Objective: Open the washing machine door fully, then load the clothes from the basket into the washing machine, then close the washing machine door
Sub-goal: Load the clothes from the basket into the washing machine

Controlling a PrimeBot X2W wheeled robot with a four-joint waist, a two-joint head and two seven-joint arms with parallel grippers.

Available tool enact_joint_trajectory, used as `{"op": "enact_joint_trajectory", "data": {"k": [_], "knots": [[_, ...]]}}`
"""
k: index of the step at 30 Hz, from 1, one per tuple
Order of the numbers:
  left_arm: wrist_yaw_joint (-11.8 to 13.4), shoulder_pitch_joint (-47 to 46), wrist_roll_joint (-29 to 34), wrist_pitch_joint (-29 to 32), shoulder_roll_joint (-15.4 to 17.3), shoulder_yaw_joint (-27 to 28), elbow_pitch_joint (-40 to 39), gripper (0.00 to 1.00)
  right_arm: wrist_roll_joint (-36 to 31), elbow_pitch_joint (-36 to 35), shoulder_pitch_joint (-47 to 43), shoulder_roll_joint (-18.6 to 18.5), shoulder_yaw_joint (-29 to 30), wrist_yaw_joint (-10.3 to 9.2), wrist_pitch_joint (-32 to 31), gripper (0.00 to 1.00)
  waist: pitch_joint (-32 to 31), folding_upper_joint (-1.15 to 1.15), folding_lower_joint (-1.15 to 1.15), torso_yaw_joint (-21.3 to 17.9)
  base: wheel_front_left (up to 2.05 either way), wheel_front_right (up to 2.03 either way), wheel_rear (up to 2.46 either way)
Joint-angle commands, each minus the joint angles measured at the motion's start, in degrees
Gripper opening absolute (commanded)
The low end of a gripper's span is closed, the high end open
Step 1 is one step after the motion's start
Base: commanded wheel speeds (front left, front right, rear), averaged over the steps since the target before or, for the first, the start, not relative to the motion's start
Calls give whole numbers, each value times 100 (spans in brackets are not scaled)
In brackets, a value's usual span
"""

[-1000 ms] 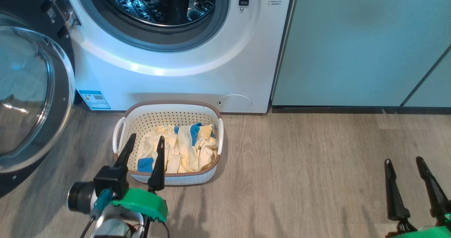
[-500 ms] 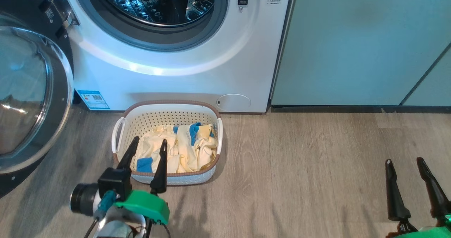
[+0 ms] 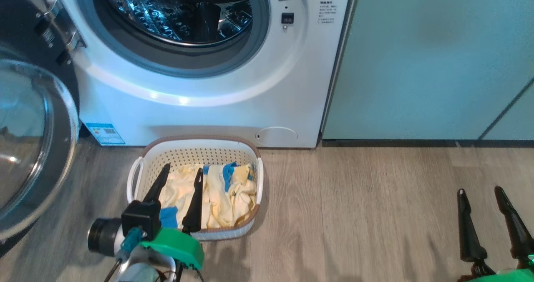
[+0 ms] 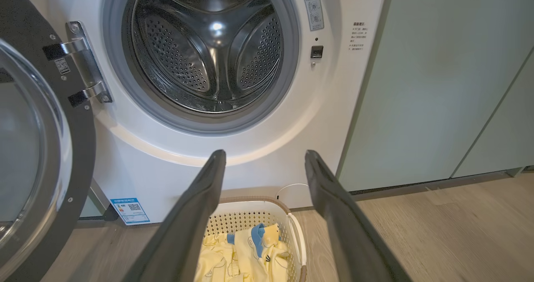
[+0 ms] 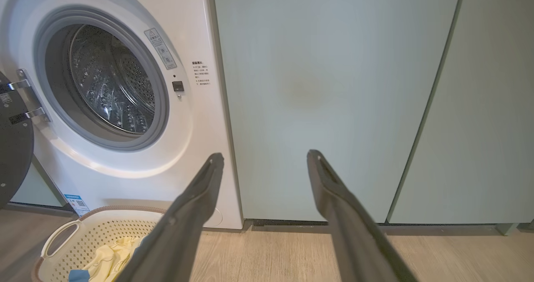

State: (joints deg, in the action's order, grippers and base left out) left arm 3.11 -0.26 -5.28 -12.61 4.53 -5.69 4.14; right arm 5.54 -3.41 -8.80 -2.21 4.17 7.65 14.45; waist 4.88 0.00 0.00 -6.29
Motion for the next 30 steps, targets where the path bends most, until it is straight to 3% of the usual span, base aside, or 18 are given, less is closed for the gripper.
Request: {"op": "enact_joint_trajectory", "data": {"k": [1, 11, 30], "knots": [[-7, -246, -19, -24, 93, 198, -188, 100, 32, -206, 204, -67, -91, -16, 54, 100, 5, 0, 0, 1, 182, -182, 0], [1, -307, -48, -62, 123, 138, -218, 100, 51, -188, 267, -67, -102, -16, 54, 100, 91, 0, 0, 10, 107, -107, 0], [57, -329, -102, -68, 189, 56, -227, 100, 53, -169, 300, -66, -109, -16, 55, 100, 133, 0, 0, 45, 3, -3, 0]]}}
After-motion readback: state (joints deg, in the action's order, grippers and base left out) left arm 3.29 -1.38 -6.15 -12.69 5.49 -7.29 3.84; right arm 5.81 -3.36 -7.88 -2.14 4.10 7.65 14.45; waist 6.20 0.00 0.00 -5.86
